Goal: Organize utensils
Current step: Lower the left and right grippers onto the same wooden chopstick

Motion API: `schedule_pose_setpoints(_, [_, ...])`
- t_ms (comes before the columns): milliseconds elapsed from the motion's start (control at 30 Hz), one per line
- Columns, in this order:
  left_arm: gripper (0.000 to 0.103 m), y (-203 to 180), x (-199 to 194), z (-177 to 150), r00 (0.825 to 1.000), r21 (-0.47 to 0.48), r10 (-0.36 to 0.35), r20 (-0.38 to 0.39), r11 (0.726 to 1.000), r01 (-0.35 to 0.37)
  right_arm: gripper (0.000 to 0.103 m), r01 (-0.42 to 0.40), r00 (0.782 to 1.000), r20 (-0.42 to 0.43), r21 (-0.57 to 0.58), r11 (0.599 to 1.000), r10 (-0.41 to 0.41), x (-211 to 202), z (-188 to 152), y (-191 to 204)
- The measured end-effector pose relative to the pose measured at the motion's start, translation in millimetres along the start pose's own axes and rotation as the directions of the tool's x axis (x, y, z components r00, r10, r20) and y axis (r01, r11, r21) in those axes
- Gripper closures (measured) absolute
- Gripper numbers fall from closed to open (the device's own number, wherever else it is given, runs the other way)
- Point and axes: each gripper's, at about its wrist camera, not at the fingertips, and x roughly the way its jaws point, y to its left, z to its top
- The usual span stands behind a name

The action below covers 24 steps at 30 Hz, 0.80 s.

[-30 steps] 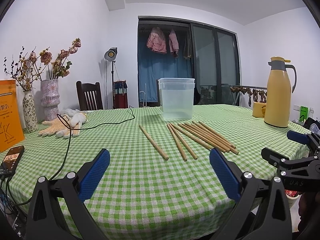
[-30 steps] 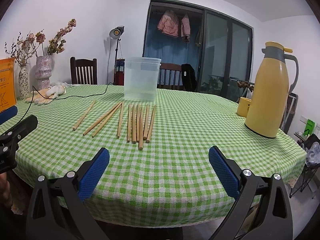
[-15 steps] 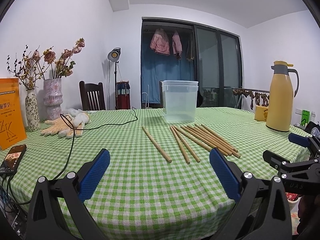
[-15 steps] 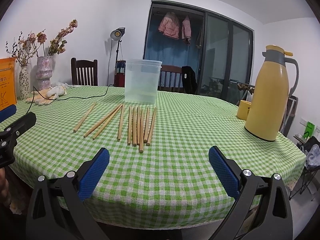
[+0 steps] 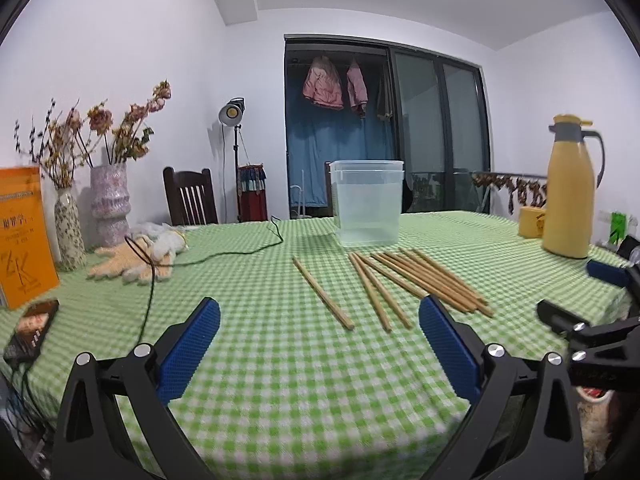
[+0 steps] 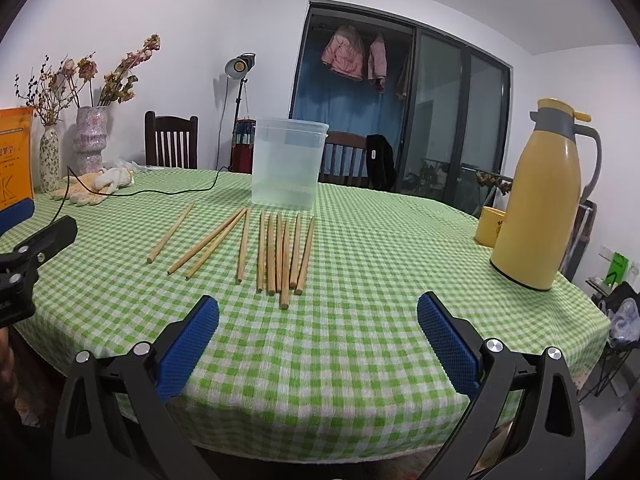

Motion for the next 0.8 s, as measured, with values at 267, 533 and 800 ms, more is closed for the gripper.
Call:
schedule_pose_setpoints(267, [0.006,9,61,35,0.983,-0.004,-0.036,-0.180,0.999,0.036,0.007,-0.182,0.943,-0.272,0.066,0.981,0.193,76,31,-19])
schedule_pose_setpoints(533, [0.017,16,140,35,0.888,-0.112,-0.101,-0.449,0.992,0.056,0.019,-0.102,0.937,-0.325,0.095,0.990,0.127,126,47,-40])
schedule_pose_setpoints(800, [0.047,-2,185,29,0.840,-0.015,-0.083,-0.537,0.996,0.088,0.059,-0.165,0.884,-0.423,0.121,0.979,0.201,172,57,-33])
